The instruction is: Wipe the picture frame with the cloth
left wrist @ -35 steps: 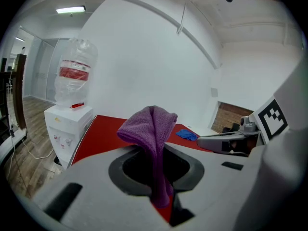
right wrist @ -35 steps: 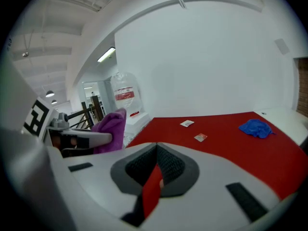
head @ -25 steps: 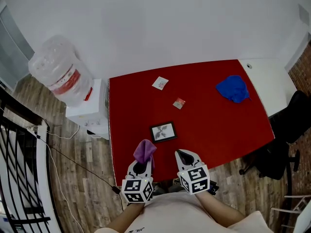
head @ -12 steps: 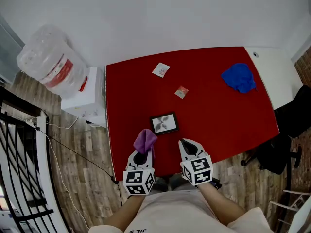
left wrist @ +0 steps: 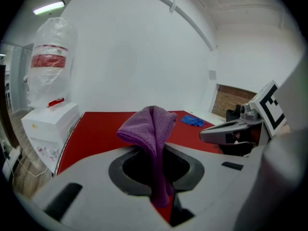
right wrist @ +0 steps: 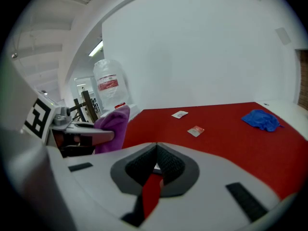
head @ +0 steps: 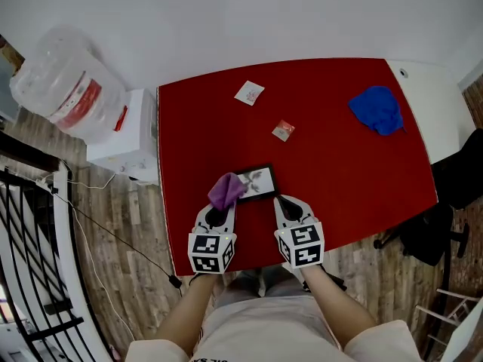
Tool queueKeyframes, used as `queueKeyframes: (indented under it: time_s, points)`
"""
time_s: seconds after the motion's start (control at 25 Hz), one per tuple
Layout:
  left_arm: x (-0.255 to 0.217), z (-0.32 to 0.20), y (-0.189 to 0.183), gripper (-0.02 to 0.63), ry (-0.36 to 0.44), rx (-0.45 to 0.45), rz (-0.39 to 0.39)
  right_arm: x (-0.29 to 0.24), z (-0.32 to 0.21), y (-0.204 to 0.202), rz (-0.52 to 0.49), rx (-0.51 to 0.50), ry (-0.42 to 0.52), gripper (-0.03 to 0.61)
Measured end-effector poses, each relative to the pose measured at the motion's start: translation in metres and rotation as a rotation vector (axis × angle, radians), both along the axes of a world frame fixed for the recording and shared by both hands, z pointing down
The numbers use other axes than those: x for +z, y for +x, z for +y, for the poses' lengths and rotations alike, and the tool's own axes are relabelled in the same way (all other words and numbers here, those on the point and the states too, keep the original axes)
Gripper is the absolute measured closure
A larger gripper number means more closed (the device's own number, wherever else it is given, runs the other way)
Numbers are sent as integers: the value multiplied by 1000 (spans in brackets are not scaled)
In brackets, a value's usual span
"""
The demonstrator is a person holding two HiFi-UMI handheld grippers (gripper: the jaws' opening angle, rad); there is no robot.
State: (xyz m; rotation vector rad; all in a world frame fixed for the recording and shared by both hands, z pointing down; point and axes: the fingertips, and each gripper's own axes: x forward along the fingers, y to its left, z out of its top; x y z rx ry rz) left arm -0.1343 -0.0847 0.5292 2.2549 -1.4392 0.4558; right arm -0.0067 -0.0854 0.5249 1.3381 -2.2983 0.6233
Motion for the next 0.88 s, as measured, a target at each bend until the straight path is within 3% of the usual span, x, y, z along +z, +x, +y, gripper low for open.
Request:
queueKeyframes:
  time_s: [0.16,0.36,0.48,0.64,0.88]
  points:
    - [15,-19,4,557,-2,92,-30,12,-11,-7,-7,-5,1,575]
    - [23,-29,2,557,-14,87,-15,25,-22,-14,-1,-10,6,575]
    - [31,-34,0,557,-25,92,-47,34,-28,-15,-4,-20,2,575]
    - [52,-53,-1,557,-36,193,-222,39,-34,-12,-6,-16,-2,575]
    - [85,-80,9,557,4,483,-571,54,-32,-13,-10,-7,-29,575]
